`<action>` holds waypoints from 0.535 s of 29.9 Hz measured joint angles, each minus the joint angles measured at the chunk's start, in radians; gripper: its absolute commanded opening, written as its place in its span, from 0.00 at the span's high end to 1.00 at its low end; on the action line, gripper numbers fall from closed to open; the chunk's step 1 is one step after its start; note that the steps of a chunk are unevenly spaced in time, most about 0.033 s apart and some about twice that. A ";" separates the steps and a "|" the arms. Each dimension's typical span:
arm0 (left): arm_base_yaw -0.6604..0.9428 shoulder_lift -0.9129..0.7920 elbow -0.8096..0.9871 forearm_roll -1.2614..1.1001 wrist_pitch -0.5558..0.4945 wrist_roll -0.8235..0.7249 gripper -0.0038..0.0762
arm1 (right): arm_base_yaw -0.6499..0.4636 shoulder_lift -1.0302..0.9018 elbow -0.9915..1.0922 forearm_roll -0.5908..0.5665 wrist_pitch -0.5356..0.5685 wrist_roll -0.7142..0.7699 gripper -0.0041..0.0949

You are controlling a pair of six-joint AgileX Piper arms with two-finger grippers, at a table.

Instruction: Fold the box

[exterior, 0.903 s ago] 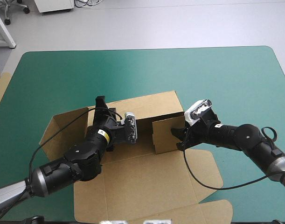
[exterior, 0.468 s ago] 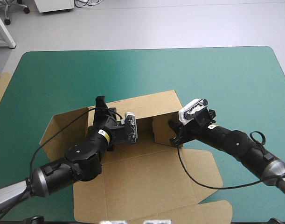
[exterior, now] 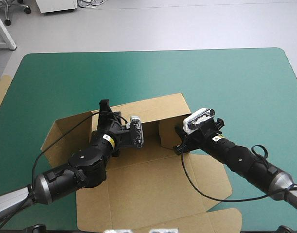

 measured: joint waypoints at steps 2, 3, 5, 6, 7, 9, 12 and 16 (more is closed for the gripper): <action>0.000 0.002 0.000 0.002 0.000 -0.007 0.96 | 0.014 0.000 0.002 0.006 -0.033 0.001 0.51; 0.000 0.002 0.000 0.002 0.000 -0.010 0.96 | 0.018 0.000 0.004 0.008 -0.052 0.001 0.51; 0.000 0.002 0.000 0.003 0.001 -0.014 0.96 | 0.030 0.000 0.010 0.027 -0.090 0.001 0.51; 0.000 0.002 0.000 0.003 0.001 -0.015 0.96 | 0.034 0.000 0.010 0.034 -0.100 0.001 0.52; 0.000 0.002 0.000 0.003 0.001 -0.015 0.96 | 0.036 0.000 0.011 0.044 -0.112 0.001 0.52; 0.000 0.003 0.000 0.003 0.001 -0.016 0.96 | 0.039 0.003 0.012 0.053 -0.124 0.002 0.52; 0.000 0.004 0.000 0.003 0.001 -0.018 0.96 | 0.042 0.019 0.012 0.071 -0.135 0.002 0.52; 0.000 0.005 0.000 0.007 0.002 -0.019 0.96 | 0.042 0.041 0.014 0.087 -0.137 0.002 0.56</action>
